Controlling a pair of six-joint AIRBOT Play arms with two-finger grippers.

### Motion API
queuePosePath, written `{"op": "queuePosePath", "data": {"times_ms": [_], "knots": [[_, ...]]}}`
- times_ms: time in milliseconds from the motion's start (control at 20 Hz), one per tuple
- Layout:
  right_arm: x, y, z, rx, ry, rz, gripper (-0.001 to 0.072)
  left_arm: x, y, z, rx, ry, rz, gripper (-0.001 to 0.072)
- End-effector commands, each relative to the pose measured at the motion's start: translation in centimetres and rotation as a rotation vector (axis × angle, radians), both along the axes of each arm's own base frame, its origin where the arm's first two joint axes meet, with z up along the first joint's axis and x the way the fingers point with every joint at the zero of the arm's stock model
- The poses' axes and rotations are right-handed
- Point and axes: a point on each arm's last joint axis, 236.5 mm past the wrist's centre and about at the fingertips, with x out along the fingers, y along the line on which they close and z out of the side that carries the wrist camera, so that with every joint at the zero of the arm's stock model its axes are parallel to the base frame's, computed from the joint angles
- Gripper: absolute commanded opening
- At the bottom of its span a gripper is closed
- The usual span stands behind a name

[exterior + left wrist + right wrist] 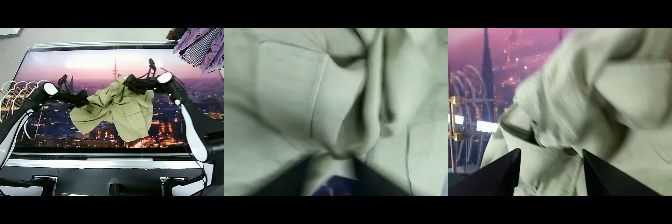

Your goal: Fold the clothes and pants, and hang the long-sleeved shirts on hangers.

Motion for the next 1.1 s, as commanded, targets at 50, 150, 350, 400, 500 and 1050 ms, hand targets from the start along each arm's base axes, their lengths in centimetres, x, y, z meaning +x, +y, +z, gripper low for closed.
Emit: {"op": "queuePosePath", "data": {"times_ms": [50, 150, 350, 400, 500, 1050], "knots": [[-6.0, -9.2, 1.3, -0.199, 0.097, 0.143, 0.0531, 1.1, 5.9, 2.0, 0.024, -0.031, -0.01, 0.072], [-10.5, -15.2, 0.2, -0.365, 0.214, 0.155, 0.0551, 0.5, 10.3, 3.6, 0.06, -0.071, -0.024, 0.072], [-16.7, -15.9, -3.9, -0.254, 0.372, 0.085, 0.0552, -0.8, 16.7, 2.7, 0.096, -0.08, 0.03, 0.072], [-17.7, -15.0, -5.4, -0.22, 0.405, 0.082, 0.0551, -1.1, 17.3, 1.9, 0.095, -0.061, 0.044, 0.072], [-19.1, -13.8, -8.3, -0.17, 0.459, 0.051, 0.055, -1.4, 17.6, 0.3, 0.092, -0.031, 0.058, 0.072], [-22.7, -9.9, -13.7, -0.041, 0.593, 0.035, 0.0439, -2.0, 16.9, -5.1, 0.071, 0.089, 0.036, 0.072]]}}
